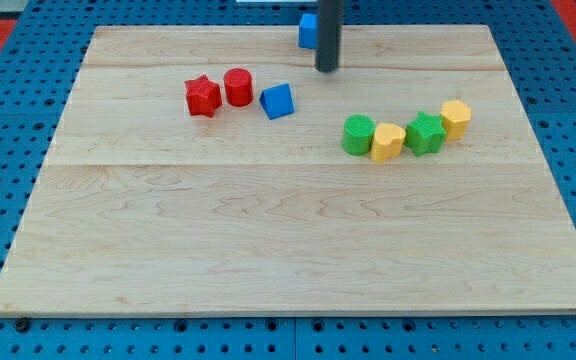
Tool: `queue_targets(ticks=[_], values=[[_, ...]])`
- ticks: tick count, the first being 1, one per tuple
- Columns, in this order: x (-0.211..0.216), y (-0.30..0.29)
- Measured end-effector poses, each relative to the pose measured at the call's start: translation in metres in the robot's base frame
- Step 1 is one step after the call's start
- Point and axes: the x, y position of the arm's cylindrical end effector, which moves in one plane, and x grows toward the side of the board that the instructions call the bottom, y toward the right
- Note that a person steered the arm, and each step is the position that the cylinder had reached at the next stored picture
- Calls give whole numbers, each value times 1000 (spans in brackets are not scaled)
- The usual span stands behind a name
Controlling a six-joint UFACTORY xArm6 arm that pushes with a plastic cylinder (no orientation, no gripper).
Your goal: Push the blue cube to the top of the red star
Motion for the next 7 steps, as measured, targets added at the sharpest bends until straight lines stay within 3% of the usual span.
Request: queue_targets(ticks=[1, 2, 3, 4, 5, 7], values=[[-49, 31], [-113, 20], [-114, -4], [-87, -90], [-102, -157], [-68, -237]])
